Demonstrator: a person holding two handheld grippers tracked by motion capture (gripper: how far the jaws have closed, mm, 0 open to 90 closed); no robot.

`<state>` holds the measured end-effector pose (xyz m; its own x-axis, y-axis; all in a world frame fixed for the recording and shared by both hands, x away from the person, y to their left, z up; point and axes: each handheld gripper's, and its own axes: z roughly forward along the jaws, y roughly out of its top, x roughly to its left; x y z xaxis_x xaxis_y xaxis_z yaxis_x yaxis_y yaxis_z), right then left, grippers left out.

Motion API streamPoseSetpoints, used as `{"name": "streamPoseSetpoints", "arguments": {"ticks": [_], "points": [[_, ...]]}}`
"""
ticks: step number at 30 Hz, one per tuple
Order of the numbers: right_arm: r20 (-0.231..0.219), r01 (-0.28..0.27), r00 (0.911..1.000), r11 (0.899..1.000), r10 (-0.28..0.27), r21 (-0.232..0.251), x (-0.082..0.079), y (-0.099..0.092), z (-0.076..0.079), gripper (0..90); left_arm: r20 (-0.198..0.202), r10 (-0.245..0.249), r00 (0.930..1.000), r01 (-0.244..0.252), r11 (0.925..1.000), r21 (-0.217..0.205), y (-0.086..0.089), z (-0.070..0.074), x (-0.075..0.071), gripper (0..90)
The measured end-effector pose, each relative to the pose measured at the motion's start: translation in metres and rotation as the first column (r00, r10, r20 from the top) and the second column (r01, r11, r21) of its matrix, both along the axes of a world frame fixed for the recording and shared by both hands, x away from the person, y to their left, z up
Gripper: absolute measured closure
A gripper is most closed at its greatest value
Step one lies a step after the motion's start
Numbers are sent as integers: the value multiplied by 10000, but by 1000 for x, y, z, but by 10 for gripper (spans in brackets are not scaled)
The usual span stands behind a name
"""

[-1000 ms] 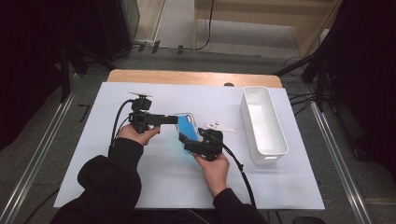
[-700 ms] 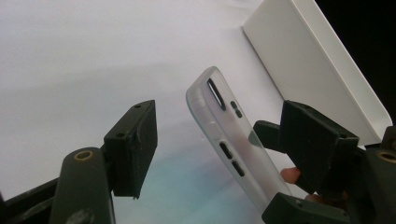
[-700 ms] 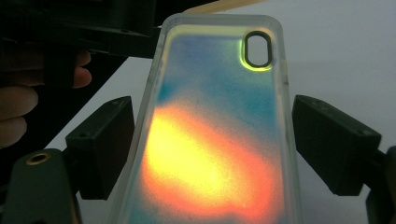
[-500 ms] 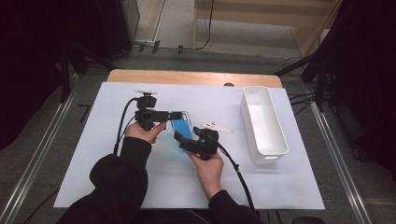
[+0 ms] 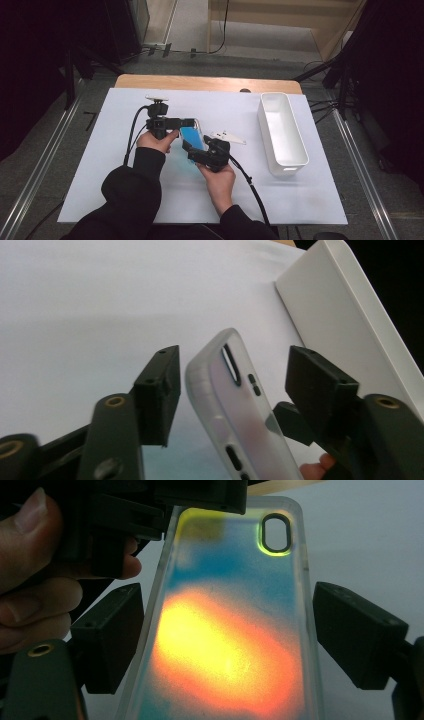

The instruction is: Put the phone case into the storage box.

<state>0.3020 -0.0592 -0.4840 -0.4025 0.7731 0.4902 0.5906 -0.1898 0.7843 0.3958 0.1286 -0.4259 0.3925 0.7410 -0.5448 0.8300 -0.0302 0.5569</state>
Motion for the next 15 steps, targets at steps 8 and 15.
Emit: {"name": "streamPoseSetpoints", "arguments": {"ticks": [8,15], "points": [[-26,46,10000,10000,-46,47,-1,2,-1,144,-373,279,9989,-299,9980,-561,6,-6,2,538],[41,14,10000,9999,-15,104,0,2,-3,144,-629,391,9973,-452,9942,-980,10,-6,2,630]]}}
